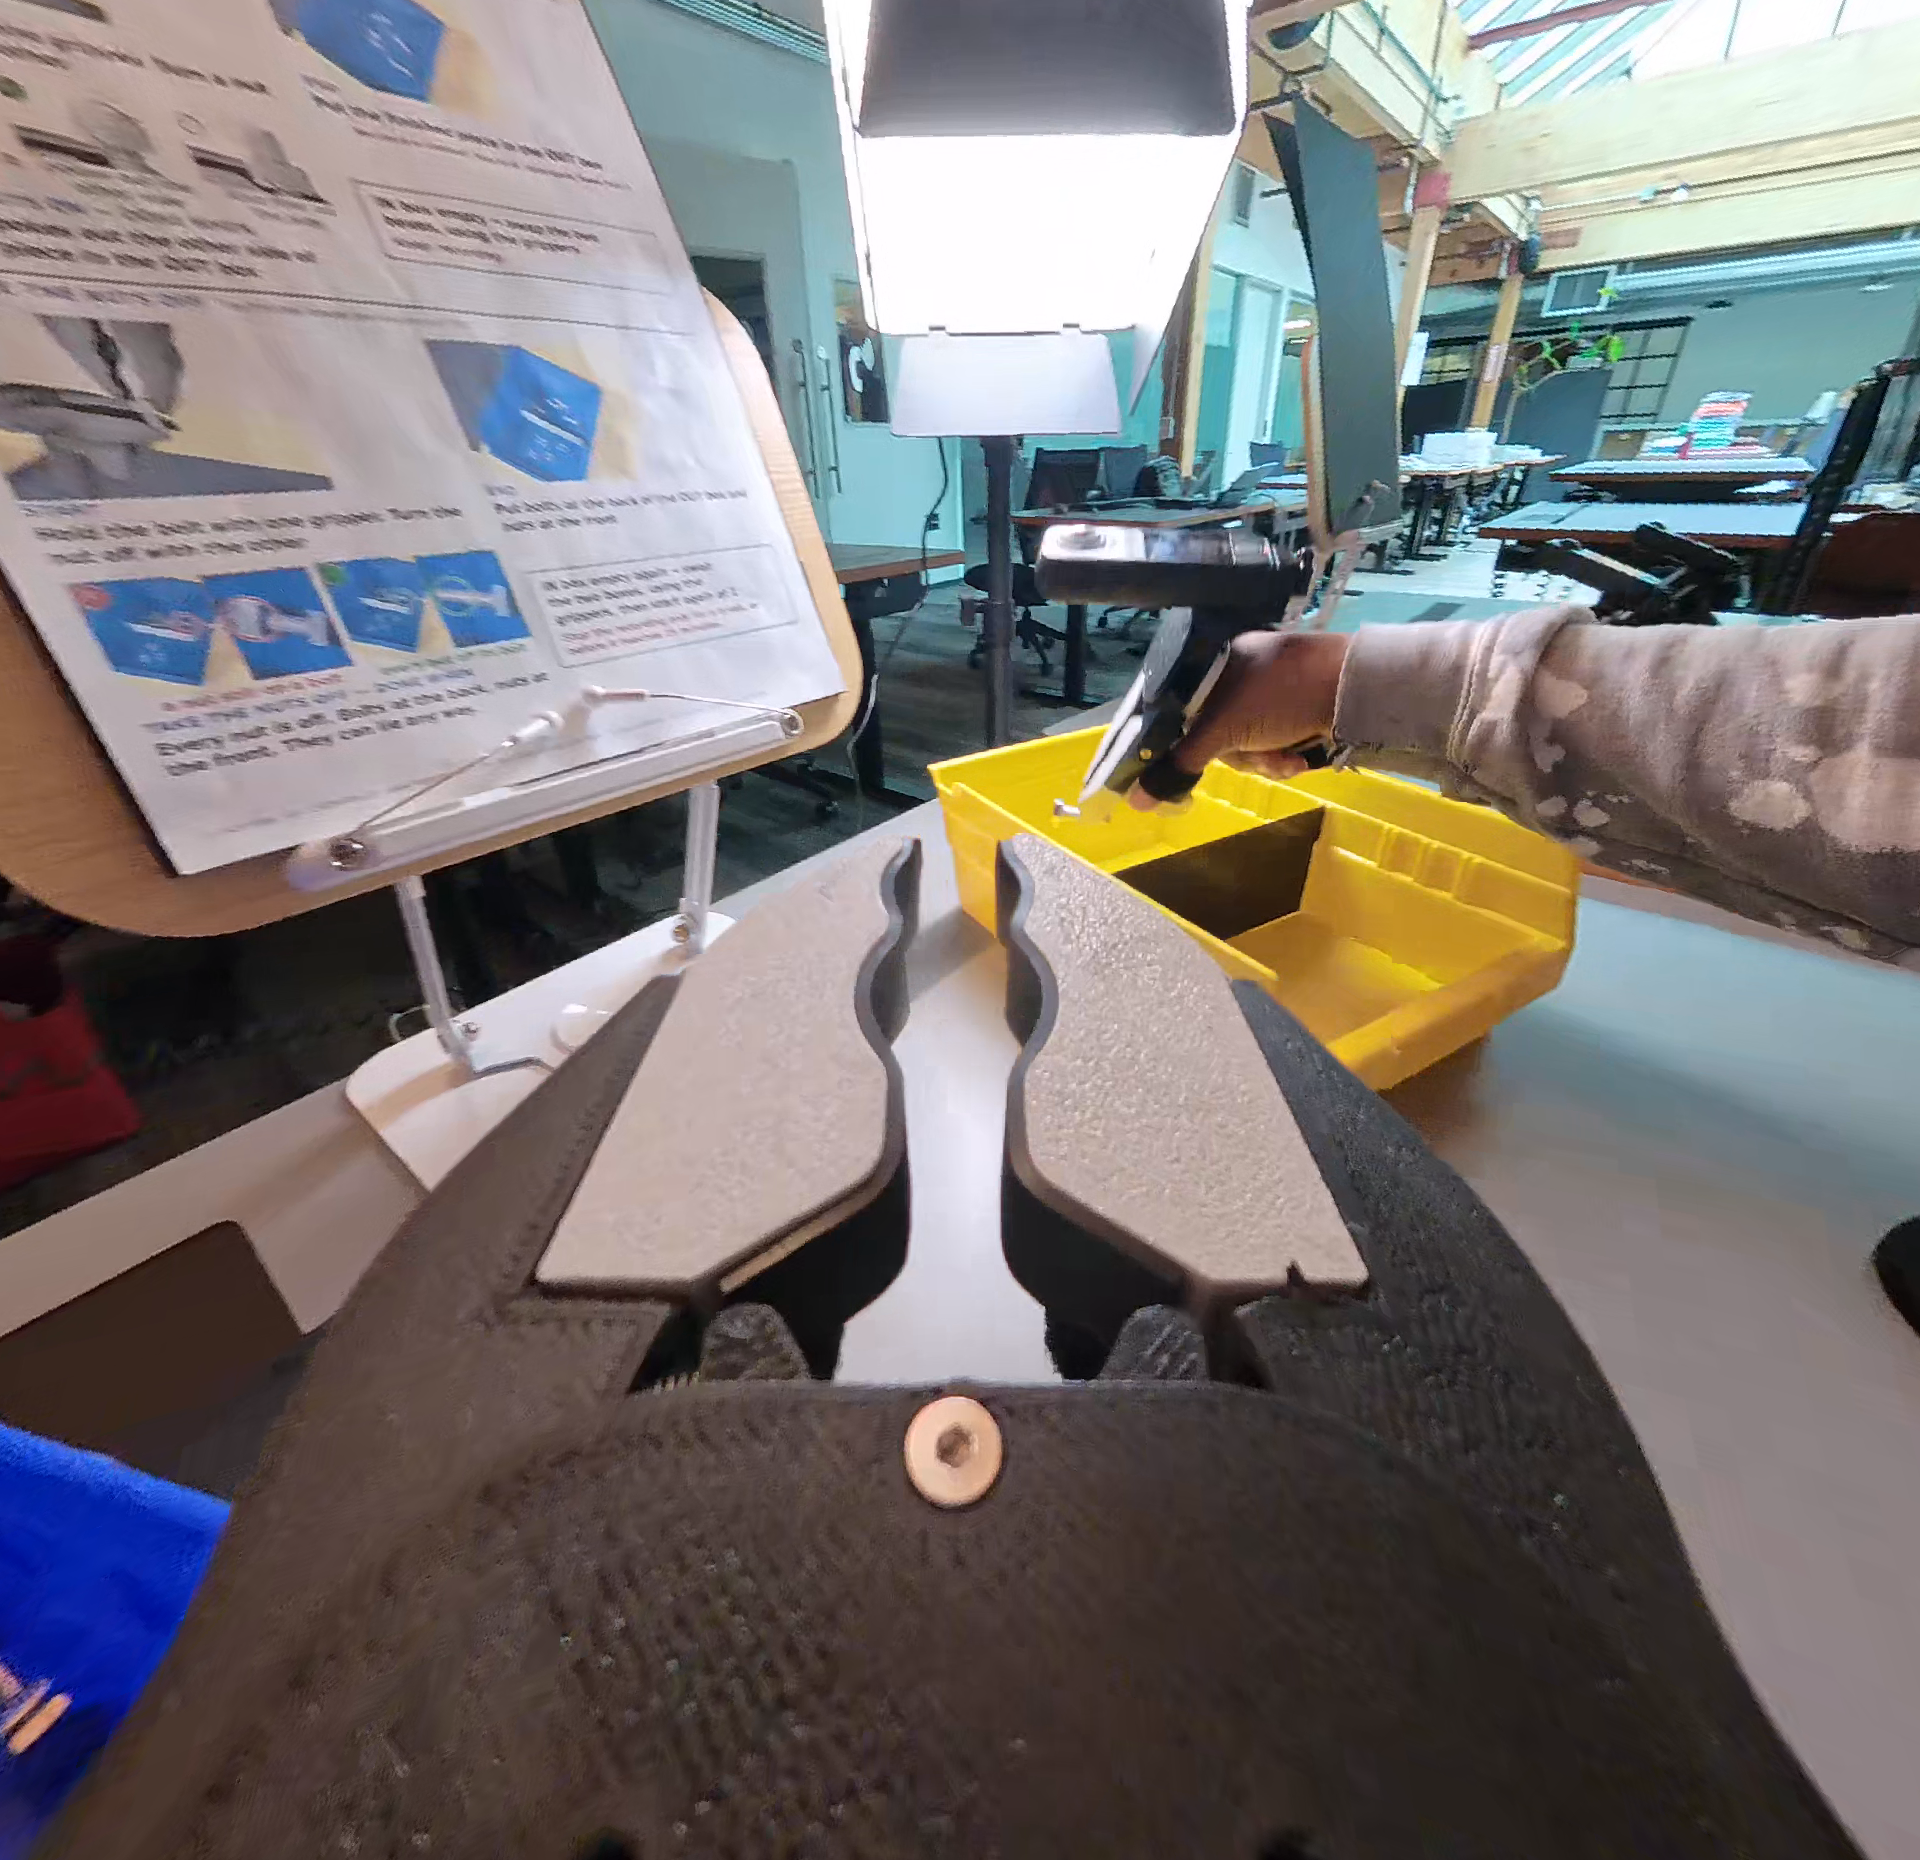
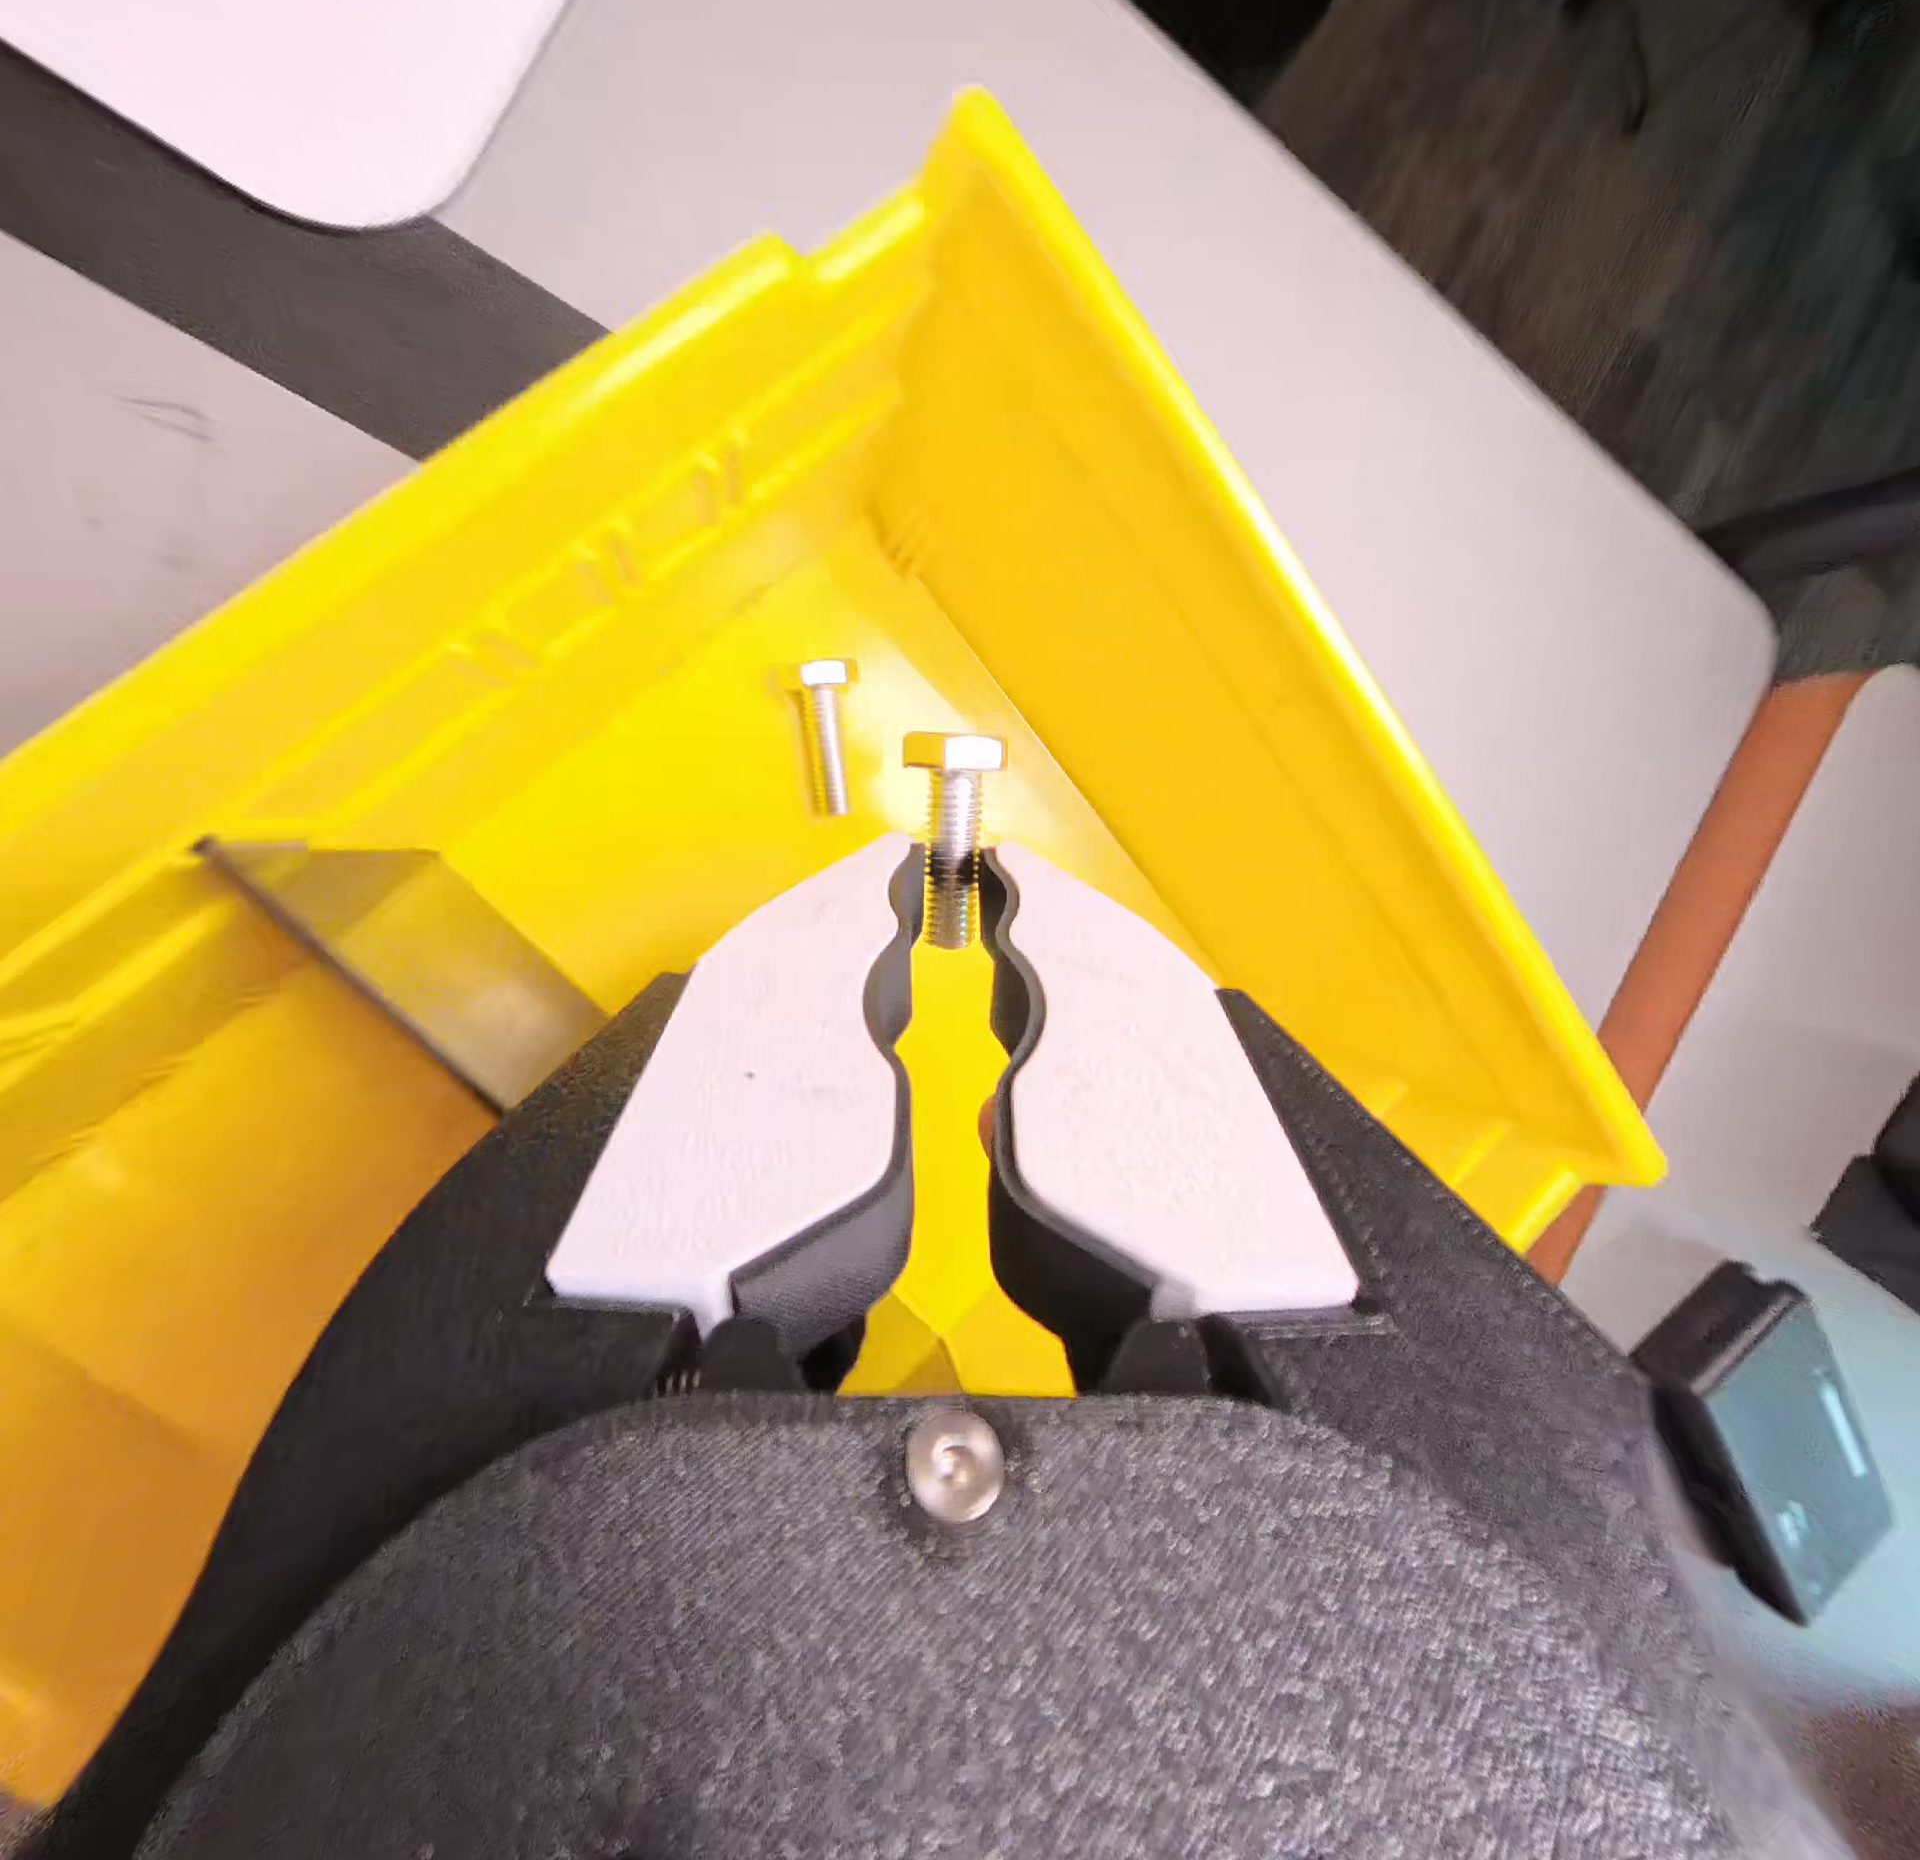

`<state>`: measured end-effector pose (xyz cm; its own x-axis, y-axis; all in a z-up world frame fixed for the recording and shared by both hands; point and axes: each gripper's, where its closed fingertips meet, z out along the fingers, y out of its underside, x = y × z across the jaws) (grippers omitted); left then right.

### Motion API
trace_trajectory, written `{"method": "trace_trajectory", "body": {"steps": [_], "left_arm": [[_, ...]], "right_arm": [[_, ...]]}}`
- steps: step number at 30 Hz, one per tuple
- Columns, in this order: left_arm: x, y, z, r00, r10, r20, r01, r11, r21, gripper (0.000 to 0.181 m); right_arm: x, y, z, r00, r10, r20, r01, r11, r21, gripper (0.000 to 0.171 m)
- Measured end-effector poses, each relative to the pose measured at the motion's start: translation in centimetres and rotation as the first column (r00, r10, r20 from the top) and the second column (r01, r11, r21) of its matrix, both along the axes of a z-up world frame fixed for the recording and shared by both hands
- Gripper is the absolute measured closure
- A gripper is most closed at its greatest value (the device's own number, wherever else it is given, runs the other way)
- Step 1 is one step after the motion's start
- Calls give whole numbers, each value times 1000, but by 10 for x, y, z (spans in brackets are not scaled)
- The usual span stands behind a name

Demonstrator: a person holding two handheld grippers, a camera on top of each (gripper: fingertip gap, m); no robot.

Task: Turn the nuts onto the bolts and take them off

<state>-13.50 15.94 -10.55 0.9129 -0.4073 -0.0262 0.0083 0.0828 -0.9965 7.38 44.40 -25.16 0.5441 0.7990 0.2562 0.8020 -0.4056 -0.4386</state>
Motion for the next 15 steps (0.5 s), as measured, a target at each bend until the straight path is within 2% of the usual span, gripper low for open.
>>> {"method": "trace_trajectory", "body": {"steps": [5, 9, 13, 15], "left_arm": [[-20, 3, -2, 999, 50, 21, -50, 999, -4, 170], [-29, 6, -4, 997, 68, 34, -68, 998, -12, 171], [-35, 7, -5, 995, 88, 45, -87, 996, -15, 167], [-40, 6, -2, 993, 102, 52, -102, 995, -13, 166]], "right_arm": [[2, 15, -43, 995, -91, 31, 95, 982, -162, 162], [4, 17, -62, 994, -94, 62, 106, 968, -226, 162], [6, 17, -65, 994, -82, 76, 98, 967, -235, 159], [3, 17, -50, 997, -68, 40, 75, 977, -198, 156]]}}
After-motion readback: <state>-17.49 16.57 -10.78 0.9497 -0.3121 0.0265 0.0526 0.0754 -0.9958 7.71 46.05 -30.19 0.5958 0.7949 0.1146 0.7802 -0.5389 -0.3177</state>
